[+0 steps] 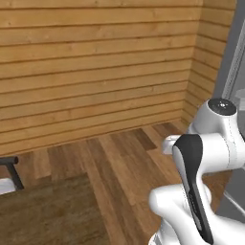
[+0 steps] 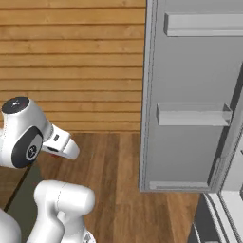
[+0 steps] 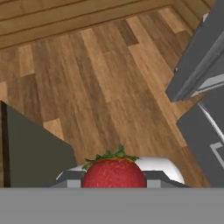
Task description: Take the strawberry from the fridge and place it on top of the pancake, located on the dining counter.
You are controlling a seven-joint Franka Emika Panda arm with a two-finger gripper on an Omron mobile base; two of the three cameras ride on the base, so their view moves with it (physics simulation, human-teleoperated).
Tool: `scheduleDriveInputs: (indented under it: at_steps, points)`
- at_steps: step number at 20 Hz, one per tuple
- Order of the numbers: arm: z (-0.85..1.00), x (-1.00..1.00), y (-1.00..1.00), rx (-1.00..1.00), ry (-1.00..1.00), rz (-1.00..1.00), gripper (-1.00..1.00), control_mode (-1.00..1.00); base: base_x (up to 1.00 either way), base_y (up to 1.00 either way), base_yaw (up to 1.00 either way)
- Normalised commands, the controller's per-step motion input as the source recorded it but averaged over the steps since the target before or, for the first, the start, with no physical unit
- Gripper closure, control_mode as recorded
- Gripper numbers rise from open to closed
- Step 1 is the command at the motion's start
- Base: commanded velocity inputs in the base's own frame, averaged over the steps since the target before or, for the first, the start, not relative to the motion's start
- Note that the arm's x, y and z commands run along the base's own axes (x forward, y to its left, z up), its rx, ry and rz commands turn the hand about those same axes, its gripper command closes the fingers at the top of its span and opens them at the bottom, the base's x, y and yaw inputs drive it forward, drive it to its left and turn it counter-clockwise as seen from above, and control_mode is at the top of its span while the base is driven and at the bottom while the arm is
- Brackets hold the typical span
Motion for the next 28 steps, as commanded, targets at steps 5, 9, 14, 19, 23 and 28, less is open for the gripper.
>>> scheduleDriveInputs:
  at_steps: [5,9,14,19,23,28]
  points:
    - [0.0,0.0,0.0,0.0,0.0,0.0,1.0,1.0,0.37,0.27,0.17]
    - [0.0,0.0,0.0,0.0,0.0,0.0,1.0,1.0,1.0,0.27,0.06]
    - [0.0,0.0,0.0,0.0,0.0,0.0,1.0,1.0,1.0,0.24,0.03]
    - [0.0,0.0,0.0,0.0,0.0,0.0,1.0,1.0,1.0,0.15,0.0]
    - [0.0,0.0,0.0,0.0,0.0,0.0,1.0,1.0,1.0,0.2,0.0]
    - [0.0,0.0,0.0,0.0,0.0,0.0,1.0,1.0,1.0,0.19,0.0]
